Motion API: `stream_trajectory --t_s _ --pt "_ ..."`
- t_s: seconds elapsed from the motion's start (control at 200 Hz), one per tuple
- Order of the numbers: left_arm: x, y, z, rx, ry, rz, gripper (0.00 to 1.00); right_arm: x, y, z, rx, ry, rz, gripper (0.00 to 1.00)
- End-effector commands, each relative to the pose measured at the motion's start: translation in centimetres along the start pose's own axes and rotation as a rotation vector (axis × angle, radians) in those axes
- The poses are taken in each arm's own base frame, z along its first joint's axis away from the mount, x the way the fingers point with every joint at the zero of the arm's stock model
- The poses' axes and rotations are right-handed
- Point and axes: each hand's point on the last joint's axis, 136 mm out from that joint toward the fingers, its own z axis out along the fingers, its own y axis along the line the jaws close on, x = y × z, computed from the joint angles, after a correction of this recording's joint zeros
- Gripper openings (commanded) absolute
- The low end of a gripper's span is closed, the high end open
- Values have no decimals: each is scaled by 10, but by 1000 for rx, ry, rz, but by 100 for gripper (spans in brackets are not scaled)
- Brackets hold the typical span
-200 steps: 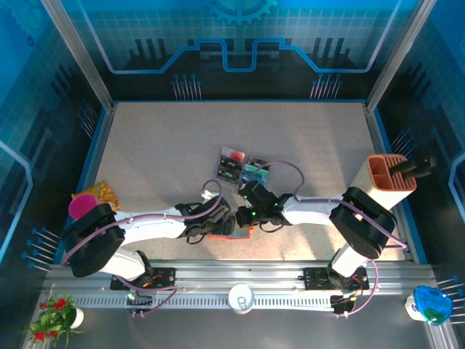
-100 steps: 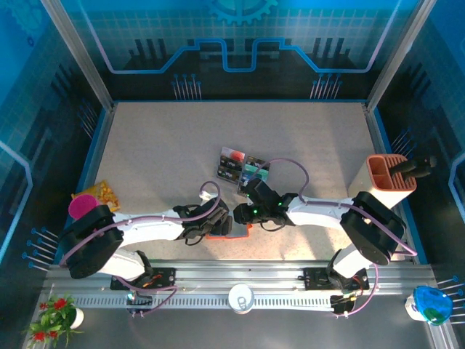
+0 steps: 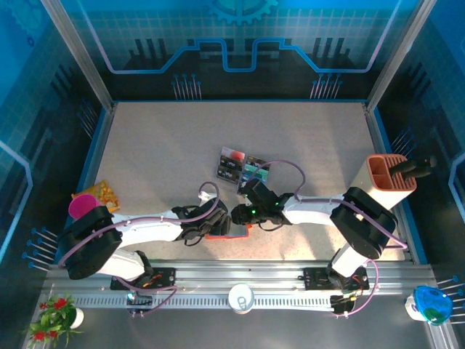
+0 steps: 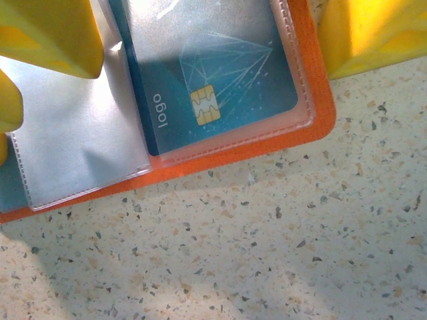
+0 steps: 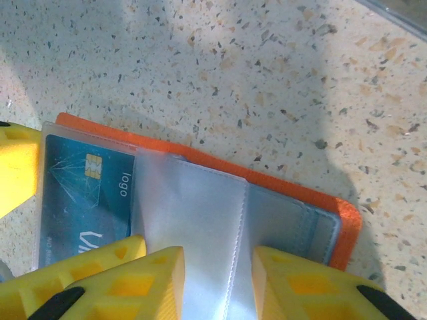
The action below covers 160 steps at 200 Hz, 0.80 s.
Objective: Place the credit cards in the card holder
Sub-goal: Flip over the card slot on the card holder.
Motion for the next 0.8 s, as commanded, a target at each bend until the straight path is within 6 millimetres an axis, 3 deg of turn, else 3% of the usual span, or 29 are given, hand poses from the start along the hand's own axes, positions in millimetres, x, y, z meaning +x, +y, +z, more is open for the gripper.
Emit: stream_trajectory --t_s 0.0,0.795 --pt "17 3 6 12 49 1 84 6 -4 4 -16 38 31 34" --pt "4 -2 -6 28 3 2 91 -3 31 1 -189 63 65 33"
